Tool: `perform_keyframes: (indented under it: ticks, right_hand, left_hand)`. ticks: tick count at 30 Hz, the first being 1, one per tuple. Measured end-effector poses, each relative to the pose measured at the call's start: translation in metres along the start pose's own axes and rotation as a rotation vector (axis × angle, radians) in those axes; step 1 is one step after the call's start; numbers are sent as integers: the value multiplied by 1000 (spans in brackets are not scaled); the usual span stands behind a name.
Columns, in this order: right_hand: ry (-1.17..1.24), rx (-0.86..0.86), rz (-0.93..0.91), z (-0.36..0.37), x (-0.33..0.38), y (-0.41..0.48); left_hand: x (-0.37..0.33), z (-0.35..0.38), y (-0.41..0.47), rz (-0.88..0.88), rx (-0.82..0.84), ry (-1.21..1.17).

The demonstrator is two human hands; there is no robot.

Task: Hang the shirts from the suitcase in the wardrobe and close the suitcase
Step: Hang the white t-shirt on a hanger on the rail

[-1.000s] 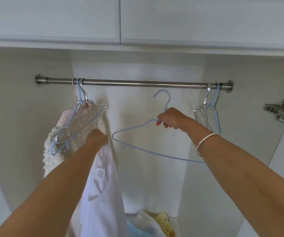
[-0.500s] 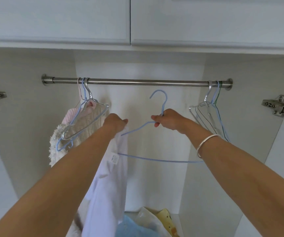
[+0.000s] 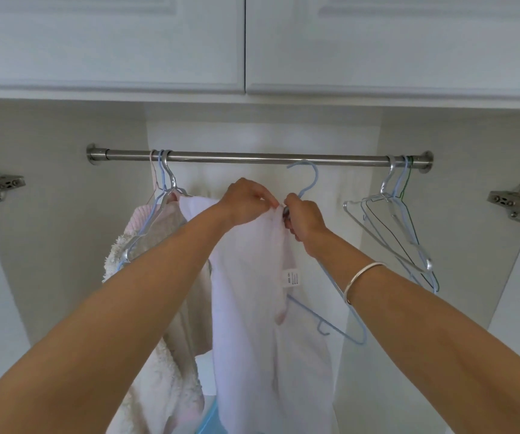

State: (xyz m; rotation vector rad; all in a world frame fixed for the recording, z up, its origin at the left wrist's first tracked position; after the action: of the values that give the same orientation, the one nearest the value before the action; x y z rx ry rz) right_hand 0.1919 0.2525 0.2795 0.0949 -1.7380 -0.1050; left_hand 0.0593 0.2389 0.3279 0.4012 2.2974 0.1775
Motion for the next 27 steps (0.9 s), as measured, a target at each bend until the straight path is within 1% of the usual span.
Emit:
perform_keyframes:
  ticks: [4,6,8,10,13,14,16,18,19,21,23,27]
  right_hand:
    - [87,-40,-37,-16,1,0]
    - [91,-30,-67,-21,3,-1]
    - [-16,-21,-125,-25,9,0]
    - [-85,-54,-182,-33,16,1]
    - [-20,-189,-259,-61,21,-6]
    - [-7,-174,-242,-66,19,-6]
    - [-100,-10,-105,-60,8,-5]
    - [-287,183,58,-45,-14,-6]
    - [-359,261,102,-38,-25,-7]
    - [-397,372,86,-23,-39,-8]
    - [-367,411,21,-13,-44,-8]
    - [-368,456,-13,2,-49,-10]
  left_hand:
    - [-9,17,7,28,161,237]
    - [-17,23,10,61,161,409]
    - [-23,25,13,71,133,495]
    - [-18,21,16,25,89,469]
    - [-6,11,16,-43,15,359]
    - [-3,9,16,-57,-3,332]
    - [-2,6,14,-65,-28,267]
    - [-3,1,12,-64,-64,178]
    - [-4,-1,11,-64,-85,139]
    - [-8,-5,10,-67,-105,81]
    - [-12,-5,9,-73,-78,87]
    - [-12,-5,6,-94,-14,307]
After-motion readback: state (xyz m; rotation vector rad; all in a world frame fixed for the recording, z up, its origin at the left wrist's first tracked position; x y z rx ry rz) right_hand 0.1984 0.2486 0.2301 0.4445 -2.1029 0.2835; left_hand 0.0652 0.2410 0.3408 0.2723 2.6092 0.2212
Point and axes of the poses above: each hand's wrist, its own y-axis towards the middle knuckle, its own z-axis out of the palm, x = y × z, the point moved 8 cm from there along y, towards the middle knuckle, and after that the axes turned 8 degrees about x, right-handed, at the moved point
